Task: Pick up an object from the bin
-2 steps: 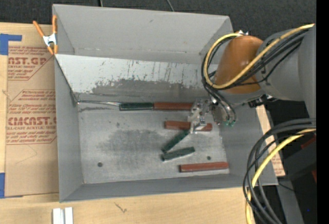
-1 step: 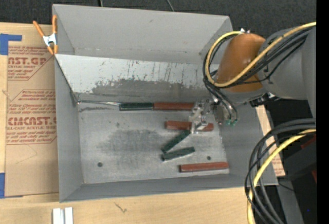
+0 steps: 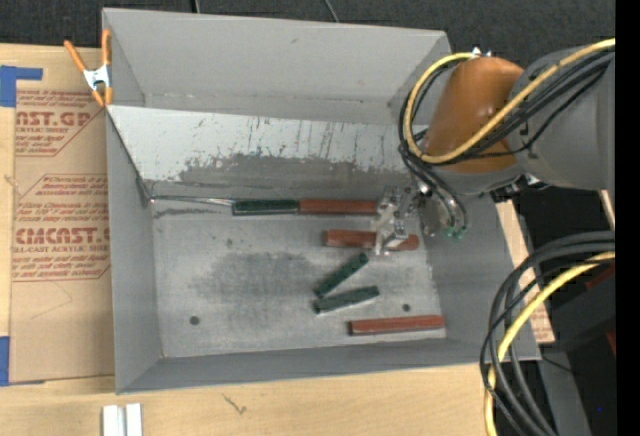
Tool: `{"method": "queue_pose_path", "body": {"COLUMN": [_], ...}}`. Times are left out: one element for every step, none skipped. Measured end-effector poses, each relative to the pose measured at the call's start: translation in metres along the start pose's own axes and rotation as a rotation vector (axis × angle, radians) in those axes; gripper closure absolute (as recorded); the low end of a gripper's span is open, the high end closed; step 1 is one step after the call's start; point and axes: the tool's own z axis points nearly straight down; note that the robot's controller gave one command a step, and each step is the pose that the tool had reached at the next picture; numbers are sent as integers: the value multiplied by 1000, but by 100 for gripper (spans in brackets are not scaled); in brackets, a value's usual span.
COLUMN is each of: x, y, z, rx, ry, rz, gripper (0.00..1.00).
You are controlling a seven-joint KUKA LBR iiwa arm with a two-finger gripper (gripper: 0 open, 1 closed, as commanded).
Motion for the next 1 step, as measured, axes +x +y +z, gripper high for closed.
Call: {"method": "queue_pose_path", "body": {"x": [1], "y": [0], "z": [-14], "rx": [0], "ry": [4], "rz": [0], "gripper": [100]}}
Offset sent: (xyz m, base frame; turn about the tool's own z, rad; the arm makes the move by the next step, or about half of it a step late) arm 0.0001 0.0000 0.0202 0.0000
